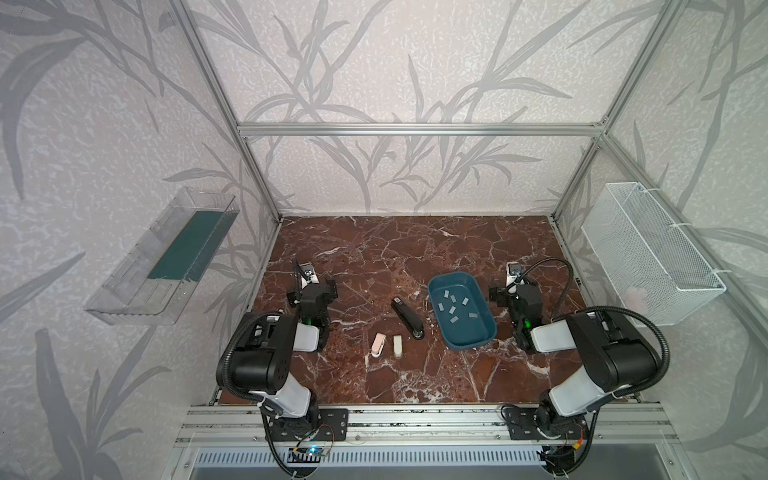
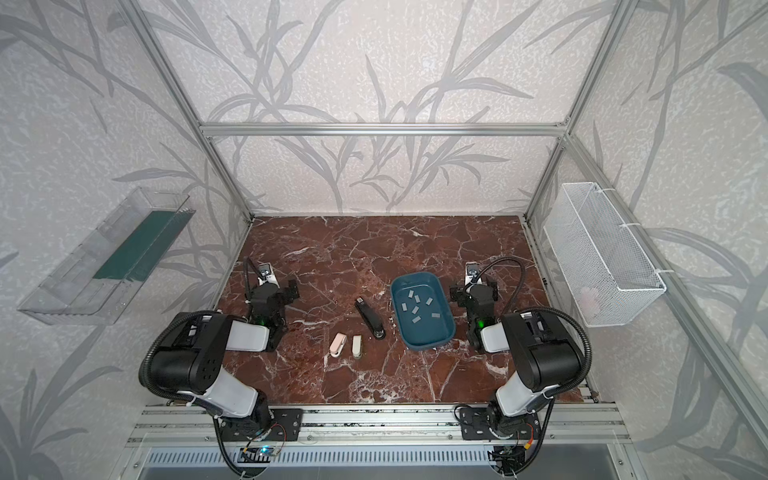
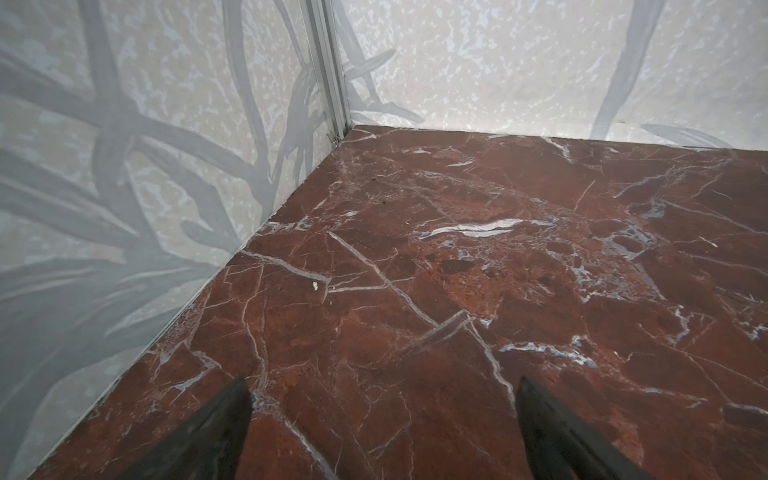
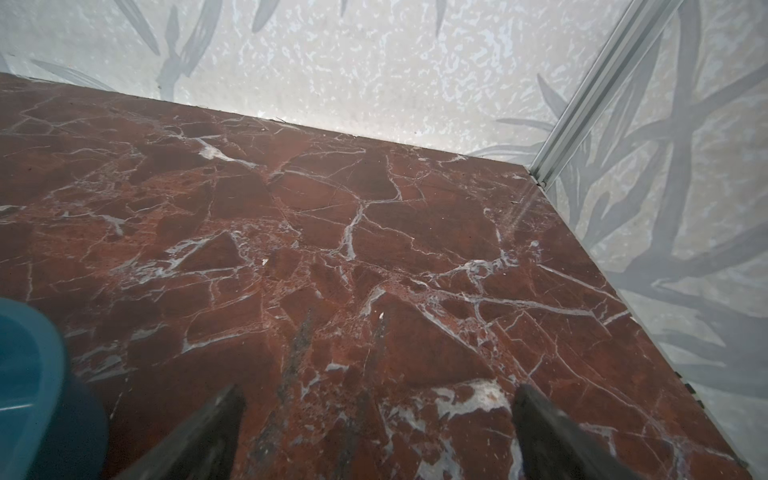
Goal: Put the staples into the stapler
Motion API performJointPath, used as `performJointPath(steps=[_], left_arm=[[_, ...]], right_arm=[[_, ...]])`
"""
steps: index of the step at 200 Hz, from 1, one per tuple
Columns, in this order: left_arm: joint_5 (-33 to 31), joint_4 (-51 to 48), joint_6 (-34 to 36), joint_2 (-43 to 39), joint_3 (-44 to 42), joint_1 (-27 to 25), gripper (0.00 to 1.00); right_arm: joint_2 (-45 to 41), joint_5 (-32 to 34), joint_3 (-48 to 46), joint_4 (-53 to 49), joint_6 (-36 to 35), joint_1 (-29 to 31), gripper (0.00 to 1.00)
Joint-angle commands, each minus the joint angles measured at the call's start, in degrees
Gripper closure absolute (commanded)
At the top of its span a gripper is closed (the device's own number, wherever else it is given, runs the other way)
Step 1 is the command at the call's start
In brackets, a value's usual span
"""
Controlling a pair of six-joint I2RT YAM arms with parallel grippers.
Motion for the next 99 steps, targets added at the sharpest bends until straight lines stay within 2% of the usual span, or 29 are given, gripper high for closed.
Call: performJointPath(steps=[1,16,35,49,66,76,89,99], left_arm=[[0.2,0.1,-0.4,-0.4,1.0,0.6,0.01],[0.3,0.0,-0.4,-0.5,1.0,0.5,0.01],[0.3,0.1,-0.4,-0.5,0.9,0.5,0.01],[0.3,0.1,-0.4,-0.5,0.9,0.5,0.01],[0.3,0.1,-0.4,-0.5,0.9,0.6,0.01],[0.3,0.2,-0.4,-0.5,0.9,0.5,0.01],[0.3,0.1,-0.4,-0.5,0.9,0.5,0.01],[0.3,0.2,-0.4,-0.5,0.9,0.5,0.01]], right_arm=[[-0.8,0.8,0.5,0.1,0.5,-0.1,0.01],[-0.7,0.8,-1.2,3.6,0.5,-0.1,0.01],[1.6,0.5,-9.1,19.7,0.8,-0.1,0.01],[-1.5,0.0,-6.4,11.0,0.9,-0.1,0.01],[0.2,1.6,-1.3,5.1,0.2,0.0,0.01],[-2.1,1.9,1.3,-4.1,1.3,0.3,0.01],[-2.5,1.8,1.2,-4.0,1.5,0.1,0.01],[-0.9,1.4,-1.3,3.4,0.7,0.1,0.01]])
